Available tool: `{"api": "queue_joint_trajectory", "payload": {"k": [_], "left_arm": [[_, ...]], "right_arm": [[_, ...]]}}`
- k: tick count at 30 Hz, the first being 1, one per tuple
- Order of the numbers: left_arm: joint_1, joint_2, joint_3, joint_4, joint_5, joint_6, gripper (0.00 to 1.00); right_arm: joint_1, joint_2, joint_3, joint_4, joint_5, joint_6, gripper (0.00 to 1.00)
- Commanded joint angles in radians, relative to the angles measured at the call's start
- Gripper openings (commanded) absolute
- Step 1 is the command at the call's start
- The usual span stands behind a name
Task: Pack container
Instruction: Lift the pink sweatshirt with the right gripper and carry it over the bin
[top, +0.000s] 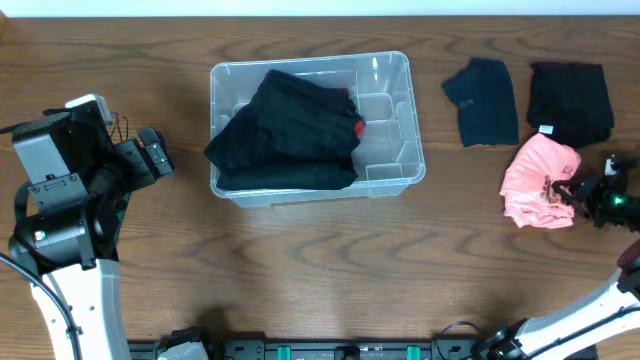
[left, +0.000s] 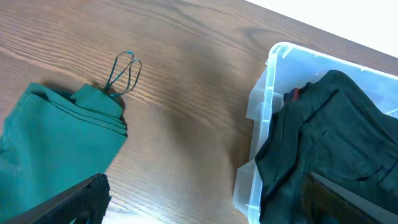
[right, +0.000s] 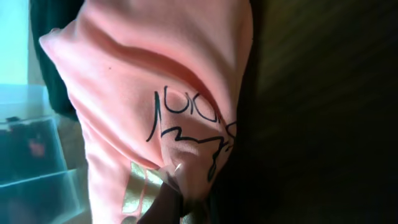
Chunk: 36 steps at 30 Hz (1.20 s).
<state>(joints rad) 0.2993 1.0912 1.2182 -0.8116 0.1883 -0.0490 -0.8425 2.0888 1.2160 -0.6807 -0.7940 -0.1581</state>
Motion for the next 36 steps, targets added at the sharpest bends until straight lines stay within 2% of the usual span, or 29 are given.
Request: {"api": "queue_joint_trajectory", "payload": {"k": [1, 6, 12, 20, 23, 30, 36], "left_arm": [[0.005, -0.001, 0.014, -0.003, 0.01, -0.002, 0.98], [0.005, -0.001, 0.014, -0.003, 0.01, -0.002, 0.98], [0.005, -0.001, 0.014, -0.003, 0.01, -0.002, 0.98], [0.005, -0.001, 0.014, -0.003, 0.01, -0.002, 0.98], [0.005, -0.001, 0.014, -0.003, 0.01, -0.002, 0.98], [0.005, -0.001, 0.014, -0.003, 0.01, -0.002, 0.98], [0.005, -0.001, 0.014, -0.003, 0.01, -0.002, 0.98]], "right_arm": [[0.021, 0.026, 0.044, -0.069, 0.021, -0.021, 0.01], [0.024, -0.068, 0.124, -0.155, -0.061, -0.042, 0.01], [0.05, -0.244, 0.132, -0.157, -0.105, -0.037, 0.01], [0.195, -0.443, 0.132, -0.118, -0.127, 0.035, 0.01], [0.287, -0.492, 0.133, -0.027, -0.165, 0.129, 0.01], [0.581, -0.525, 0.133, 0.398, -0.182, 0.509, 0.01], [0.794, -0.51, 0.133, 0.69, -0.123, 0.74, 0.01]]}}
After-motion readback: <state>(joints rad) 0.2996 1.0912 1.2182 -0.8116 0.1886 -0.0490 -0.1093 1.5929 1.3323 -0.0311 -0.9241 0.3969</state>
